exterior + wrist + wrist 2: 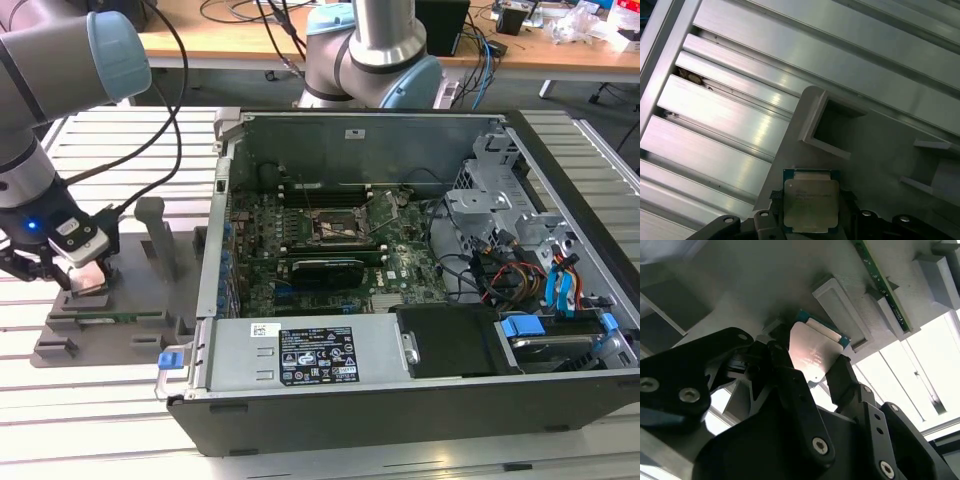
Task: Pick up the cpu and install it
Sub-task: 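Pick up the cpu and move it towards the insertion slot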
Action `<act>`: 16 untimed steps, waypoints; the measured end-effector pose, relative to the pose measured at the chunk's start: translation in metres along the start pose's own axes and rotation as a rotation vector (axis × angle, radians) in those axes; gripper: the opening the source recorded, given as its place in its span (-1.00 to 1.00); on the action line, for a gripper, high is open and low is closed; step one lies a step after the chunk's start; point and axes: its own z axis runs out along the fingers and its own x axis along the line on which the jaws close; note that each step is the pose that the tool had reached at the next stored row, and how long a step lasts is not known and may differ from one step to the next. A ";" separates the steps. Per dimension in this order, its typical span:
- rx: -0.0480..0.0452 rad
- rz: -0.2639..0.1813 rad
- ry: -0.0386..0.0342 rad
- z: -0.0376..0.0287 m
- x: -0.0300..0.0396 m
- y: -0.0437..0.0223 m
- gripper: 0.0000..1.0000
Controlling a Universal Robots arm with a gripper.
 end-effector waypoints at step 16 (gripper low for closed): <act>0.0070 0.071 -0.0023 -0.0087 0.0003 0.0005 0.07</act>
